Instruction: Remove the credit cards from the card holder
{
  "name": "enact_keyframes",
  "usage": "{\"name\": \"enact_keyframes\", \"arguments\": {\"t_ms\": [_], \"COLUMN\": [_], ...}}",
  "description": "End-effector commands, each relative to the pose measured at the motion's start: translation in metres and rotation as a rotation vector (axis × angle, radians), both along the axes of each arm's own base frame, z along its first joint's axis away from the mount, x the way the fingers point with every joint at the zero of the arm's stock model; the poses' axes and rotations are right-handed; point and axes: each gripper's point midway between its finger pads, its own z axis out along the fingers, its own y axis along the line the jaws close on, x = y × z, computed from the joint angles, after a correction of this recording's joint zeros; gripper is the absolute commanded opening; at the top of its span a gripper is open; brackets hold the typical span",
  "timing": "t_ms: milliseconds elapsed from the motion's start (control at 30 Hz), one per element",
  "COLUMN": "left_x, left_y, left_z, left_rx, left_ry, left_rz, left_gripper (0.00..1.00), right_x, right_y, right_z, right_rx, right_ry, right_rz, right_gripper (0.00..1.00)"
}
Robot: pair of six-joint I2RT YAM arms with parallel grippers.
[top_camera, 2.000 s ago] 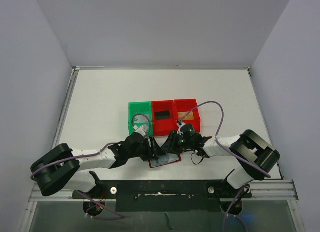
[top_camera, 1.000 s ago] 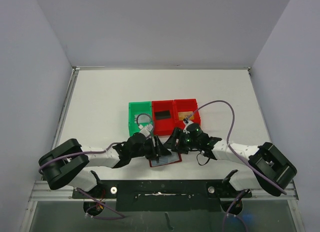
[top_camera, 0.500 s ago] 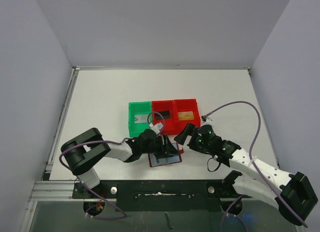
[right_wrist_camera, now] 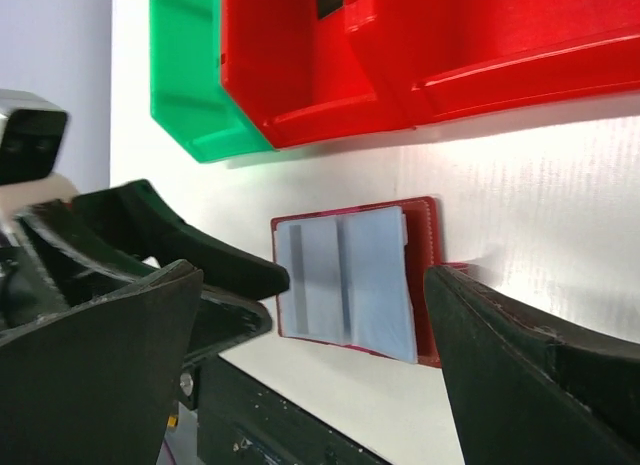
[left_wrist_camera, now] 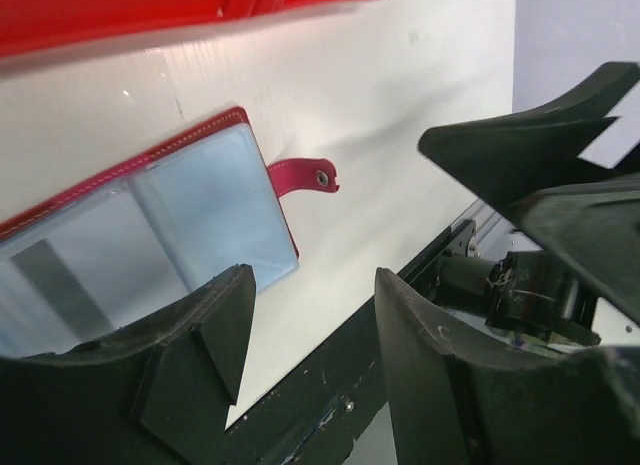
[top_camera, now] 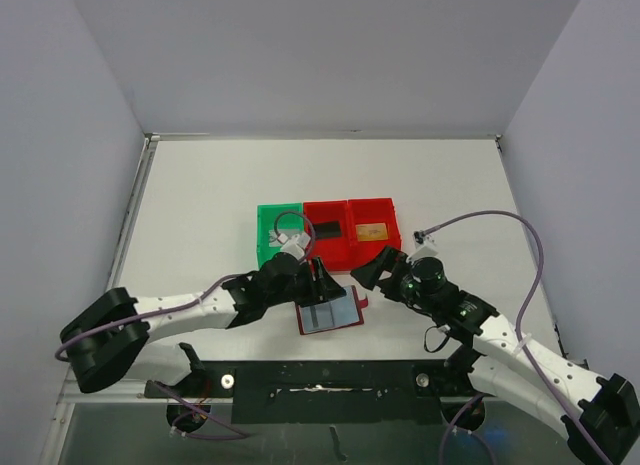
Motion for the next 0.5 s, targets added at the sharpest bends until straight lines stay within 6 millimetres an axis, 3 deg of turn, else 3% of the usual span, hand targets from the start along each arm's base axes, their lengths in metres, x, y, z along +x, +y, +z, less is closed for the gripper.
{"name": "enact_keyframes", "arguments": {"t_ms": [0, 267, 467], "left_x": [0.017, 0.021, 0.018], "left_y": [0.037, 0.105, 0.139], "left_z": [0.011, 0.005, 0.010], "left_rx": [0.109, 0.173, 0.176], "left_ry": [-0.083, -0.046, -0.035], "left_rz": [0.140, 0.413, 0.534], "left_gripper": [0.50, 0.51, 0.51], "right_x": [0.005, 0.004, -0.001], "right_y": [0.022, 0.049, 0.076], "right_z": [0.024, 0.001, -0.021], "right_rx": [0.062, -0.114, -0.324], "right_ry": [-0.084, 0.004, 0.051], "right_rz": [0.092, 0.174, 0.233], "right_gripper": [0.97, 0.81, 0.77]}}
